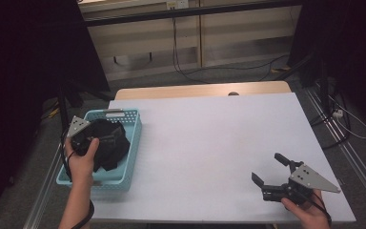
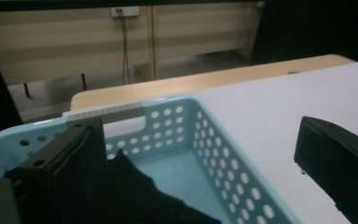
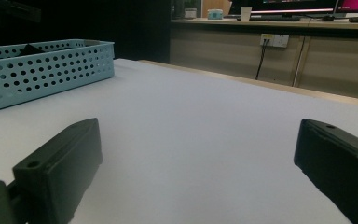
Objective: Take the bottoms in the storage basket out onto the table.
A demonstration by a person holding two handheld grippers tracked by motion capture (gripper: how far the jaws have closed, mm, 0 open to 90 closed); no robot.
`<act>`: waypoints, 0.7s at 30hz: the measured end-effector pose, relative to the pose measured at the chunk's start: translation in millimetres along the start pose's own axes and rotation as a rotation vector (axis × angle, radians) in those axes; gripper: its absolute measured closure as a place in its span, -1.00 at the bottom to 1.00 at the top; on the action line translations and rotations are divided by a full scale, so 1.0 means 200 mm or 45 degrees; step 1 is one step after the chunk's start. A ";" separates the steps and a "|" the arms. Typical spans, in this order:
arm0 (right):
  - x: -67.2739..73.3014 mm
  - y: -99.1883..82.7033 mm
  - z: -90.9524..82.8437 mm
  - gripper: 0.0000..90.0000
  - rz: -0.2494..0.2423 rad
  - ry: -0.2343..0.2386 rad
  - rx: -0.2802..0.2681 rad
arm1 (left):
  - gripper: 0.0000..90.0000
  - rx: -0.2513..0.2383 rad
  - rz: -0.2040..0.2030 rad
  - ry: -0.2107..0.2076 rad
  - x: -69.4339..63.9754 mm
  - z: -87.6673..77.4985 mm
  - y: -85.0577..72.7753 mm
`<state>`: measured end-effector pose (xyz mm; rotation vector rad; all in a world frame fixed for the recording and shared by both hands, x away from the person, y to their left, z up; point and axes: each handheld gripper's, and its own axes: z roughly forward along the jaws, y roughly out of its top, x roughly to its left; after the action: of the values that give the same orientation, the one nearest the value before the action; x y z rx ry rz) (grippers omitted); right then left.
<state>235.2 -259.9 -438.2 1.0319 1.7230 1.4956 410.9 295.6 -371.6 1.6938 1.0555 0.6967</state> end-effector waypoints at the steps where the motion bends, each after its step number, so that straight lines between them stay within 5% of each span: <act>1: 0.00 0.00 0.00 -1.00 0.002 0.002 -0.002 | -0.95 0.020 -0.004 0.003 0.01 0.01 -0.01; 7: 0.02 0.00 0.01 -1.00 -0.013 0.025 0.007 | -0.94 0.098 -0.019 0.060 0.07 0.05 -0.05; 13: 0.05 0.00 0.01 -1.00 -0.012 0.048 0.002 | -0.93 0.178 -0.101 0.126 0.12 0.11 -0.08; 21: 0.06 0.00 0.01 -1.00 -0.020 0.058 0.001 | -0.93 0.328 -0.149 0.212 0.17 0.20 -0.14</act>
<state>231.9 -249.0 -438.1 0.9895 1.7594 1.5194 449.9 312.1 -413.4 1.7966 1.3999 0.6565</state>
